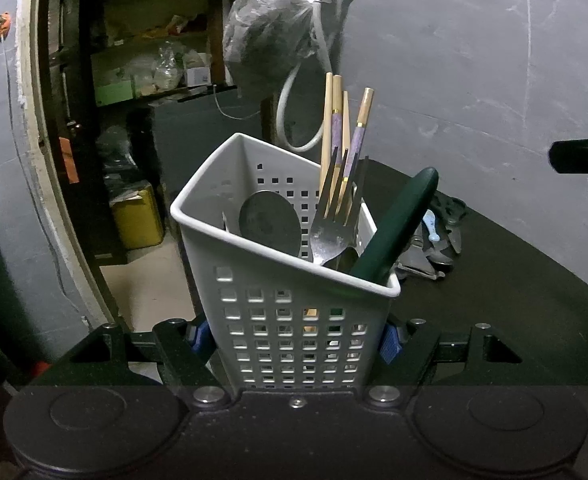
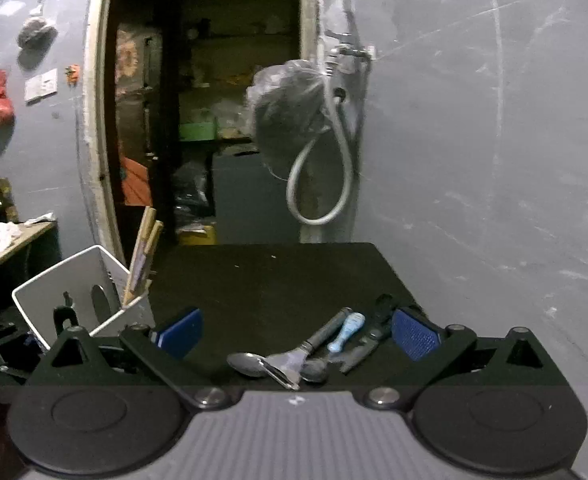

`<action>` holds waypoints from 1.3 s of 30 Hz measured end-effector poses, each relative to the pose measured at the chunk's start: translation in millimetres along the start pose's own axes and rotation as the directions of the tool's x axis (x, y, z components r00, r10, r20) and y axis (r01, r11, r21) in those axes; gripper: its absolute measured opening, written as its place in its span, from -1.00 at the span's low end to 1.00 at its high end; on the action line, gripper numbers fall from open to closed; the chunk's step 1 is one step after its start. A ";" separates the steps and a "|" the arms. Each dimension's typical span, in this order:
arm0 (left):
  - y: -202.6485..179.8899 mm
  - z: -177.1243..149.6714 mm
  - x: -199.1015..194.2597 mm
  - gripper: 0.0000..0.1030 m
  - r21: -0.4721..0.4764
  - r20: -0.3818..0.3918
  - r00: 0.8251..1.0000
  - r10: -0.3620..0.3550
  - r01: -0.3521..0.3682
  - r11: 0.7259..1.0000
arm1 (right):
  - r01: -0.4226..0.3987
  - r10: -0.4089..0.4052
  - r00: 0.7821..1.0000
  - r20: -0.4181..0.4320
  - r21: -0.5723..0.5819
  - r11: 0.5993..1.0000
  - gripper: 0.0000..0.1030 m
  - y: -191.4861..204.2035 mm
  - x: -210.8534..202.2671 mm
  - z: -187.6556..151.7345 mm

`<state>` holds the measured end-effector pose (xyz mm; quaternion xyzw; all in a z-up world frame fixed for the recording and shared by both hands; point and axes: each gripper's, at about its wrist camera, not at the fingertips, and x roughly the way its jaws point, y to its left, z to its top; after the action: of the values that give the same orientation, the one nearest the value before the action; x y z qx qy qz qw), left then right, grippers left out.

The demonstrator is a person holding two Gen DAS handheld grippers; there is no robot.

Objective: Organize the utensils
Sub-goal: 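Move the right tool back over the table to the utensil pile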

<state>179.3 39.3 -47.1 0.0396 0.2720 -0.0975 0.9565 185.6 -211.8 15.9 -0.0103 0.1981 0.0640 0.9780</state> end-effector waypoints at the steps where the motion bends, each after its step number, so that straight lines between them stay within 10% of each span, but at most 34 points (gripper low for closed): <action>1: 0.6 -0.3 0.0 0.48 0.002 0.001 1.000 -0.010 0.010 1.000 | 0.014 -0.014 1.000 -0.001 0.001 1.000 1.00 0.8 -3.3 -0.4; 15: 5.8 -9.5 -11.2 0.48 0.028 0.004 0.997 -0.082 0.081 0.996 | 0.126 -0.128 0.987 -0.093 -0.025 0.992 1.00 25.2 -38.1 -12.4; 25: -16.0 -6.3 -16.3 0.48 -0.047 -0.039 0.998 0.054 -0.056 0.997 | -0.073 0.049 0.988 -0.147 -0.160 0.984 1.00 1.0 16.7 -27.4; 39: -36.6 -2.5 -15.9 0.48 -0.108 -0.042 0.982 0.185 -0.188 0.976 | -0.335 0.340 0.923 -0.180 0.057 0.941 0.98 -56.0 121.3 -29.0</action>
<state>157.2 6.5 -41.6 0.0131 0.2873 0.0085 0.9577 292.4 -254.0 -58.3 0.0303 0.2888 0.2275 0.9295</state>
